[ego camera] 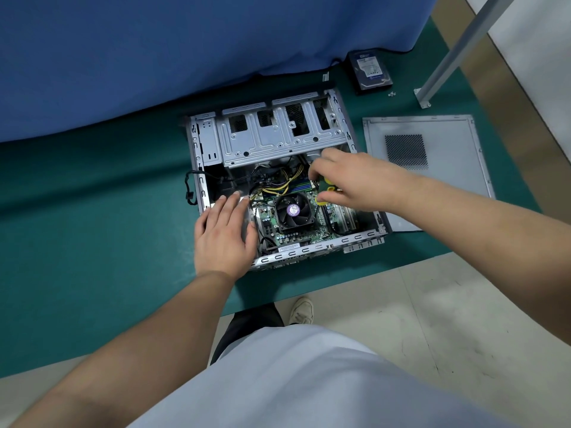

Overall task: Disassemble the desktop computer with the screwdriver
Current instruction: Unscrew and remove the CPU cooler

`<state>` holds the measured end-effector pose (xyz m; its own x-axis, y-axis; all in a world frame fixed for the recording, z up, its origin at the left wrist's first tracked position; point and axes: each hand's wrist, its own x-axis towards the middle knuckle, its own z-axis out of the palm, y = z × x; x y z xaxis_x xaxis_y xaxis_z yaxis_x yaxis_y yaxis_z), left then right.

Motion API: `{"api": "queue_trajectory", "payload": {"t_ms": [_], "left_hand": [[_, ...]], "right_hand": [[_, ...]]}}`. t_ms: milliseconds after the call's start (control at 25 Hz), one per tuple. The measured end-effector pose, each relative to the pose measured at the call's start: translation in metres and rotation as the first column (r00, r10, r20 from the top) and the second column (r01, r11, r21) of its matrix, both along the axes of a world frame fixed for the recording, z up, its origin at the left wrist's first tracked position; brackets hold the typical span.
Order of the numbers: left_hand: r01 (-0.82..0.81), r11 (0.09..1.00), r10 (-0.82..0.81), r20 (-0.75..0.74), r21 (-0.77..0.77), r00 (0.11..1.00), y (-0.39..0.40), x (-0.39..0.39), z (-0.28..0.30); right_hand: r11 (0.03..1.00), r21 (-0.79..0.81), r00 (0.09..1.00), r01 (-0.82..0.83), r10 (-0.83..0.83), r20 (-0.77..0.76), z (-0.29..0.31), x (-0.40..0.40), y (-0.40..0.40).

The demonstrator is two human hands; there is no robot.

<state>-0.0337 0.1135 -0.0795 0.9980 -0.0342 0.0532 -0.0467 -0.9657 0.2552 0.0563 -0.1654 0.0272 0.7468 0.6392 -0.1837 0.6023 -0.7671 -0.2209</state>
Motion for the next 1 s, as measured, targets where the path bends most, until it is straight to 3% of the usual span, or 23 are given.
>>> {"api": "queue_trajectory", "payload": {"t_ms": [160,240,360,440,560,680,760,840,1000], "left_hand": [[0.001,1.000,-0.001,-0.007,-0.004,1.000,0.000,0.000,0.001],[0.002,1.000,-0.002,-0.007,-0.008,1.000,0.000,0.000,0.001],[-0.002,1.000,0.002,-0.008,-0.005,1.000,0.000,0.000,0.001],[-0.002,1.000,0.002,-0.013,0.004,1.000,0.001,-0.001,0.001],[0.000,1.000,-0.001,-0.020,-0.002,1.000,0.000,0.000,0.000],[0.001,1.000,-0.002,-0.022,0.000,1.000,0.000,0.000,0.000],[0.001,1.000,-0.001,-0.025,-0.001,1.000,0.001,0.000,0.000],[-0.002,1.000,0.002,-0.025,-0.003,1.000,0.001,0.000,0.000],[0.000,1.000,0.000,-0.020,-0.008,1.000,0.000,0.001,0.000]], "right_hand": [[0.981,0.118,0.961,0.152,-0.119,-0.250,0.001,-0.003,0.006],[0.966,0.056,0.961,0.253,-0.244,-0.129,-0.002,-0.007,0.010],[0.894,-0.176,0.899,0.412,-0.368,0.237,0.000,-0.013,0.018],[0.925,-0.226,0.937,0.307,-0.253,0.241,0.003,-0.008,0.017],[0.976,-0.214,0.999,-0.047,0.046,-0.007,0.014,0.006,0.004],[0.985,-0.170,0.998,-0.005,-0.006,-0.062,0.019,0.006,0.001],[0.967,-0.218,0.989,0.129,-0.110,0.100,0.013,0.003,0.004],[0.958,-0.268,0.976,0.099,-0.041,0.213,0.010,0.001,0.007],[0.987,-0.139,0.992,-0.086,0.073,-0.101,0.015,0.007,0.003]]}}
